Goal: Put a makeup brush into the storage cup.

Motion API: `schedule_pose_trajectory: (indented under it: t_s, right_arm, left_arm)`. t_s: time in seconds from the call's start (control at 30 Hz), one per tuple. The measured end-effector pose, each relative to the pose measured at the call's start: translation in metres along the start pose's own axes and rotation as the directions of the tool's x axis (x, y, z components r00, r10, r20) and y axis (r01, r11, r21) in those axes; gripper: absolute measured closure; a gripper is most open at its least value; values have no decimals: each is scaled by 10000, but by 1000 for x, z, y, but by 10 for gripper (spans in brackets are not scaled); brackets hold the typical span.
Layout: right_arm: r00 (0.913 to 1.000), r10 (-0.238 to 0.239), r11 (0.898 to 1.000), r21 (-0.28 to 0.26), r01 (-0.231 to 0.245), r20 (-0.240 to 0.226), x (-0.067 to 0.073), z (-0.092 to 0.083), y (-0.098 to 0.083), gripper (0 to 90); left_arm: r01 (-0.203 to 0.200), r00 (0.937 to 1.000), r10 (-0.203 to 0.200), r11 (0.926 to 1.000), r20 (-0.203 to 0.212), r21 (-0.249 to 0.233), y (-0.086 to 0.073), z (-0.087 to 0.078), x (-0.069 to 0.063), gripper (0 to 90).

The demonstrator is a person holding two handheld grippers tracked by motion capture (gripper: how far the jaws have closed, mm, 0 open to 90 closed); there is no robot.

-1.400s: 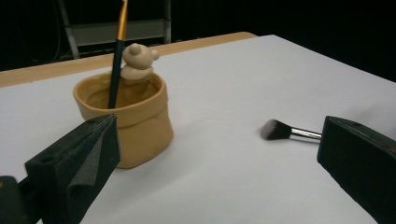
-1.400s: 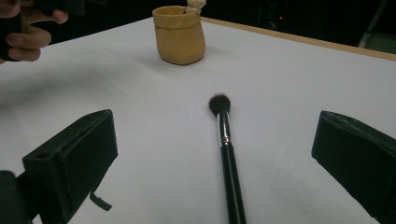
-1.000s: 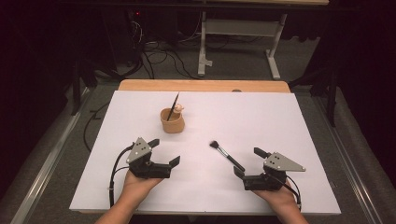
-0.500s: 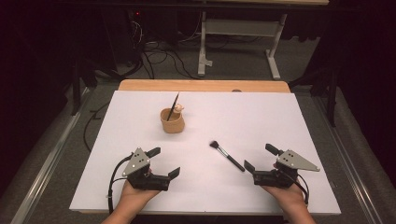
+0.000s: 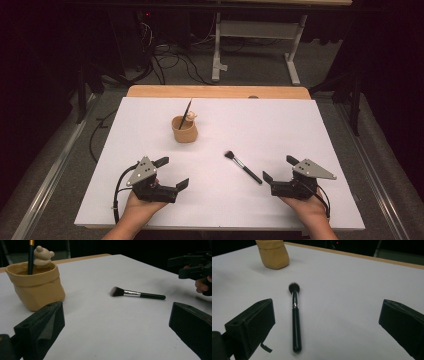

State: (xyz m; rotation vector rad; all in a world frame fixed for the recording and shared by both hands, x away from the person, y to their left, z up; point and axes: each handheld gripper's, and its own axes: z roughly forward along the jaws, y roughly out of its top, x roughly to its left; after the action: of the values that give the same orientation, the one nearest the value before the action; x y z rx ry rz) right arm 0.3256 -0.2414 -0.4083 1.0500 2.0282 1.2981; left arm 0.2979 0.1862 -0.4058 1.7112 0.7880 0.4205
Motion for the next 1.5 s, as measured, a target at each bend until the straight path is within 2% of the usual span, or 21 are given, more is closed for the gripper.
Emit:
schedule_pose_trajectory:
  t_s: [0.13,0.3,0.33,0.53,0.6,0.77,0.97,1.13,1.2,1.3,1.5]
  right_arm:
    - [9999,15,9995,300,-20,152,-3,2,-5,15]
    - [9990,146,9985,517,-167,412,-3,2,-8,15]
    - [9990,56,9983,585,-82,452,-4,2,-8,15]
    - [9977,31,9931,1164,-110,679,-4,7,-9,15]
    - [9976,293,9880,1496,-385,629,-5,10,-9,15]
    - [9981,-126,9806,1962,5,601,-5,11,-4,15]
    - [9988,-248,9720,2345,144,417,-3,8,-3,15]
    - [9981,-602,9548,2923,535,140,-2,11,-4,15]
    - [9979,-642,9526,2987,580,108,-2,11,-4,15]
    - [9973,-731,9367,3434,692,-16,-1,13,-5,16]
    - [9968,-783,9227,3774,785,-159,-1,16,-4,19]
  left_arm:
    - [-185,9994,183,9998,290,58,0,1,-3,7]
    - [-461,9981,461,9989,399,-14,3,2,-6,8]
    - [-507,9980,508,9987,388,-35,4,1,-6,8]
    - [-237,9994,243,9995,256,-227,6,-1,-1,9]
    - [-159,9997,163,9996,203,-222,6,-1,0,9]
    - [-267,9995,271,9994,146,-229,8,-1,-3,9]
    - [-415,9991,418,9986,97,-330,8,-1,-6,9]
    - [-376,9993,376,9991,-13,-200,6,1,-3,9]
    - [-360,9993,360,9992,-23,-184,5,1,-3,9]
    - [-321,9995,321,9993,-44,-195,5,1,-2,9]
    - [-249,9997,248,9994,-70,-233,4,0,-2,9]
